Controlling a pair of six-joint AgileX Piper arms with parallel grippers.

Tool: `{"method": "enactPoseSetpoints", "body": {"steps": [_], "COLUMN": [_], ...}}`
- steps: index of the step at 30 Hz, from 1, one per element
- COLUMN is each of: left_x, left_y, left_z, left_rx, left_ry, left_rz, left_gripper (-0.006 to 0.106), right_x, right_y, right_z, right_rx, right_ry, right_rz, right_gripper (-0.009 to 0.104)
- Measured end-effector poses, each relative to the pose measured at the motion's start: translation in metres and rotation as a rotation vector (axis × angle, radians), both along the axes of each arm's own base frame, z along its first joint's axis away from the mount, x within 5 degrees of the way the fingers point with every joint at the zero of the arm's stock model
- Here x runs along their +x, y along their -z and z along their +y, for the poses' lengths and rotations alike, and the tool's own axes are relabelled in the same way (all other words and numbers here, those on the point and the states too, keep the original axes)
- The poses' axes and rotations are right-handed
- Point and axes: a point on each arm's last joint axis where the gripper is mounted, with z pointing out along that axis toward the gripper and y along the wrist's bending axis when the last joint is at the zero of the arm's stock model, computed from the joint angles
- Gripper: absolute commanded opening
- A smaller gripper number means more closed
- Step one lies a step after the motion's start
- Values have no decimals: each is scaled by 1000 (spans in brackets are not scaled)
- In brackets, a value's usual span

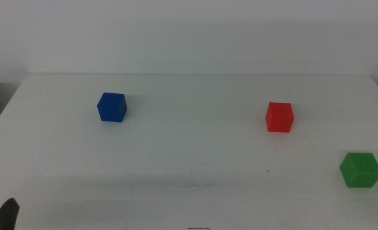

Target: Stack red cubes first, then green, then blue cubes in a specific spot.

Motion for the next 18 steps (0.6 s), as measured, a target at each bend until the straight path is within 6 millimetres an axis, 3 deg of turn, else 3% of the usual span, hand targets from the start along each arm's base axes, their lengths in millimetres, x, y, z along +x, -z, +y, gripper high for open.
{"method": "enactPoseSetpoints", "body": {"steps": [4, 10, 18], "left_x": [0, 0, 0], "left_y": [0, 0, 0], "left_z": [0, 0, 0], "left_rx": [0, 0, 0], "left_ry": [0, 0, 0], "left_rz": [0, 0, 0], "left_gripper": [88, 88, 88], "right_x": [-1, 4, 29], "right_y": [-8, -50, -101], "right_z": [0, 0, -2], "right_rx": [13, 19, 11], "right_ry": [-1, 0, 7], "right_rz": [-5, 29, 215], "right_gripper": [94, 94, 94]}}
